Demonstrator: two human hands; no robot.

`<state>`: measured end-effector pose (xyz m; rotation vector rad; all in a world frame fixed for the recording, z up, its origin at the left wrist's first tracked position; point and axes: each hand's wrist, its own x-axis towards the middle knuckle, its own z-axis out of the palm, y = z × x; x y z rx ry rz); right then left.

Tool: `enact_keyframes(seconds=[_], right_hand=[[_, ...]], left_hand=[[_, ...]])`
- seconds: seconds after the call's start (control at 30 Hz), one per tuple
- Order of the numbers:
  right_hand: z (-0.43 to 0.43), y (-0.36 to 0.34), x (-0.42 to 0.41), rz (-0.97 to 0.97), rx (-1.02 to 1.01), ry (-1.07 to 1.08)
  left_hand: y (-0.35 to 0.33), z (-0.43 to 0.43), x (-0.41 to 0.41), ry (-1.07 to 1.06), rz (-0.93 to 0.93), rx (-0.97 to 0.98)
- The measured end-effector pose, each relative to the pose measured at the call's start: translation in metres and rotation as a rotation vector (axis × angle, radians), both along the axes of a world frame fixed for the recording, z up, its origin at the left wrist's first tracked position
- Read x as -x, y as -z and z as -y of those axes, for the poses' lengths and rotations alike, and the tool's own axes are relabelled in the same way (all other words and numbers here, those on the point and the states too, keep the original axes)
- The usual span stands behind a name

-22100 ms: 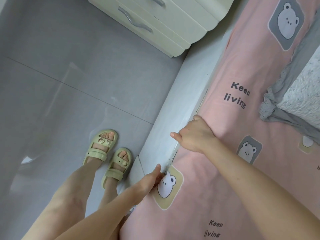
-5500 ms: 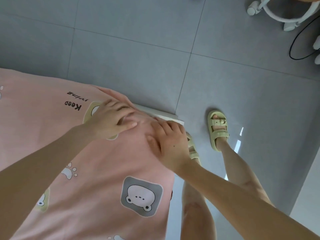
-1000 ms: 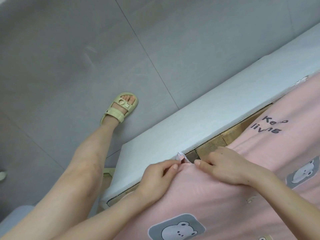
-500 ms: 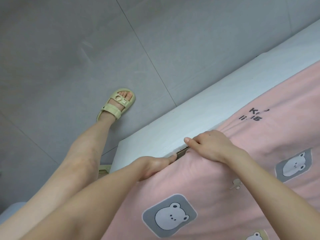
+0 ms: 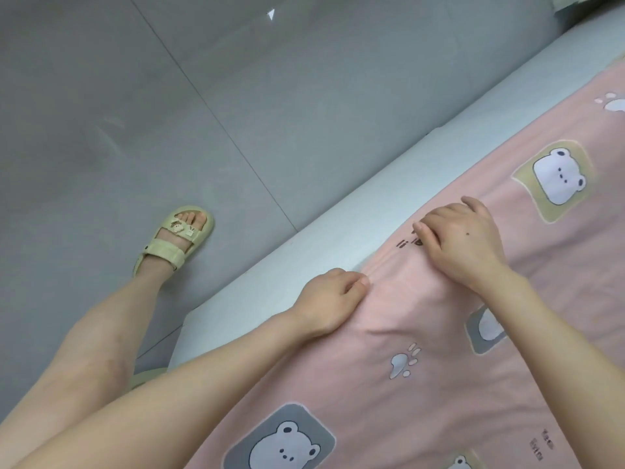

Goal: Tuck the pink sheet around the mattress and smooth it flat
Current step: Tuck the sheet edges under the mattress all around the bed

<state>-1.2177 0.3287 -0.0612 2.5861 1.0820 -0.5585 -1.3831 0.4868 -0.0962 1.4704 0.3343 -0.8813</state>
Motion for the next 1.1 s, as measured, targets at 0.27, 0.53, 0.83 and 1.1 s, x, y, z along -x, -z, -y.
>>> enact_keyframes(seconds=[0.27,0.53,0.83,1.1], right_hand=[[0.02,0.006,-0.078,-0.207,0.372,0.016],[0.008,0.006,-0.097,-0.255,0.653,-0.037],[-0.001,0.04,-0.109,-0.327,0.668,0.183],[0.052,-0.001,-0.104,0.208,-0.384,0.468]], left_hand=[[0.013,0.034,-0.1,-0.014,-0.009,0.038],[0.019,0.067,-0.138,-0.067,-0.214,0.436],[0.038,0.057,-0.173,0.191,-0.119,0.073],[0.041,0.072,-0.163,0.043,-0.013,0.051]])
